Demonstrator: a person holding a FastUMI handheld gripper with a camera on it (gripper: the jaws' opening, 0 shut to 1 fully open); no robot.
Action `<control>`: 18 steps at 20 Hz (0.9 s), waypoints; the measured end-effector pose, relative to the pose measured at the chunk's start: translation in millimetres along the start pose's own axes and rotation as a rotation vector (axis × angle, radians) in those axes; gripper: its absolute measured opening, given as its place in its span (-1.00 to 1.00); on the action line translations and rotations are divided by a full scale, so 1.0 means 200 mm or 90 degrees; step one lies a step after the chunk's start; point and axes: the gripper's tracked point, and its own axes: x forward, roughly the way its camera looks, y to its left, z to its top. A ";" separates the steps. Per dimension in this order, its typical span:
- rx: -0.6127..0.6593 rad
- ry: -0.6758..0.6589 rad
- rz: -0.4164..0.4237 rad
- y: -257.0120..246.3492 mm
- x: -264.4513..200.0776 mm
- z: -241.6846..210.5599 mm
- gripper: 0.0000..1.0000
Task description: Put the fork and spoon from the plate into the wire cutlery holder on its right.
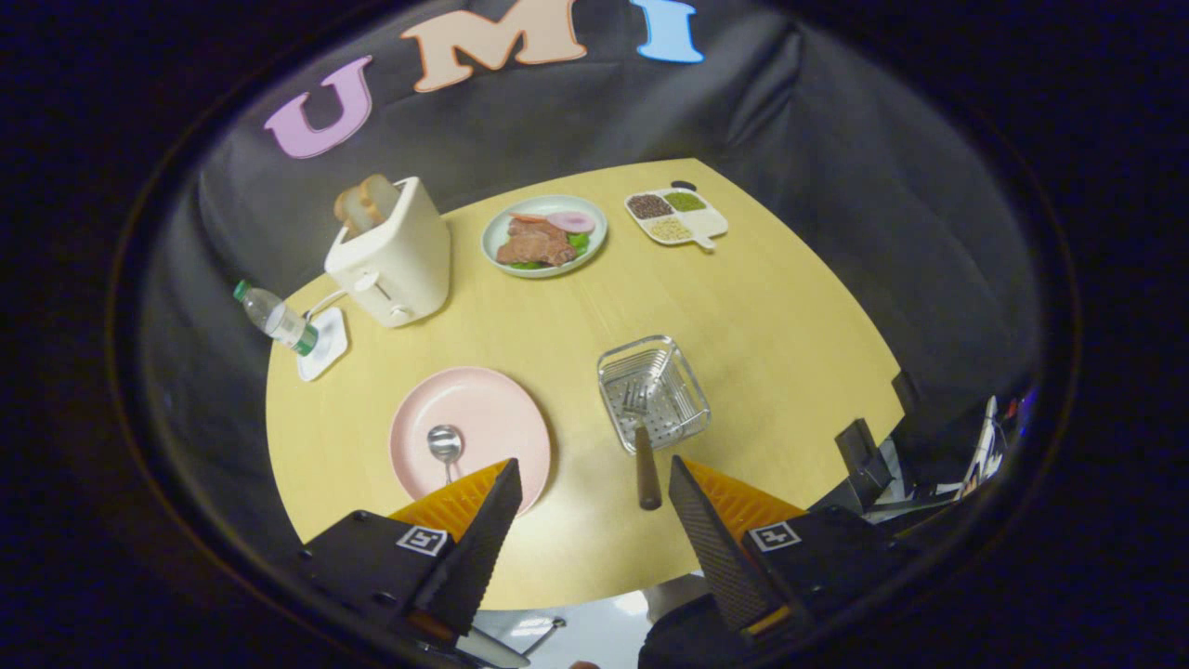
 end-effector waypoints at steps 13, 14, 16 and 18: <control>-0.129 -0.145 0.095 0.53 -0.06 -0.39 1.00; -0.126 -0.168 0.101 0.55 -0.04 -0.40 1.00; -0.130 -0.205 0.104 0.55 0.00 -0.44 1.00; -0.141 -0.247 0.097 0.54 0.04 -0.46 1.00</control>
